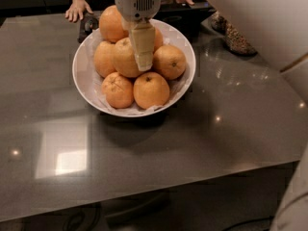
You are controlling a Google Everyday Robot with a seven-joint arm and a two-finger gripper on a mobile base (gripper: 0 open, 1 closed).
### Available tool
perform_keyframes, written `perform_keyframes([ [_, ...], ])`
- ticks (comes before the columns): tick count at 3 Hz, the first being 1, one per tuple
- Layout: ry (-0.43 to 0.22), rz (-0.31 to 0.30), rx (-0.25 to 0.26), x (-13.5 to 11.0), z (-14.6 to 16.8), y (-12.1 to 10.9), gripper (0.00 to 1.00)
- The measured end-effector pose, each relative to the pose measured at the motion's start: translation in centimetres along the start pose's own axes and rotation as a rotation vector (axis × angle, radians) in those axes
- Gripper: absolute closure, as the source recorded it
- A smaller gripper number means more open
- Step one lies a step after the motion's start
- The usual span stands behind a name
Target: Pick orange from white bowl
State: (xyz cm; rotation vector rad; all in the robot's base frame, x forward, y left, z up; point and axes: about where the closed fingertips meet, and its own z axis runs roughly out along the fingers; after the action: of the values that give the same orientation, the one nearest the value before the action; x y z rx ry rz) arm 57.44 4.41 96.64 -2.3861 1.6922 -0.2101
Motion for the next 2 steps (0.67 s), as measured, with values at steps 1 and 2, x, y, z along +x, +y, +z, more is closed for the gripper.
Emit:
perform_keyframes([
  [1, -0.003, -0.002, -0.019, 0.01, 0.82, -0.05, 0.23],
  [2, -0.007, -0.007, -0.038, -0.28, 1.65, -0.01, 0.22],
])
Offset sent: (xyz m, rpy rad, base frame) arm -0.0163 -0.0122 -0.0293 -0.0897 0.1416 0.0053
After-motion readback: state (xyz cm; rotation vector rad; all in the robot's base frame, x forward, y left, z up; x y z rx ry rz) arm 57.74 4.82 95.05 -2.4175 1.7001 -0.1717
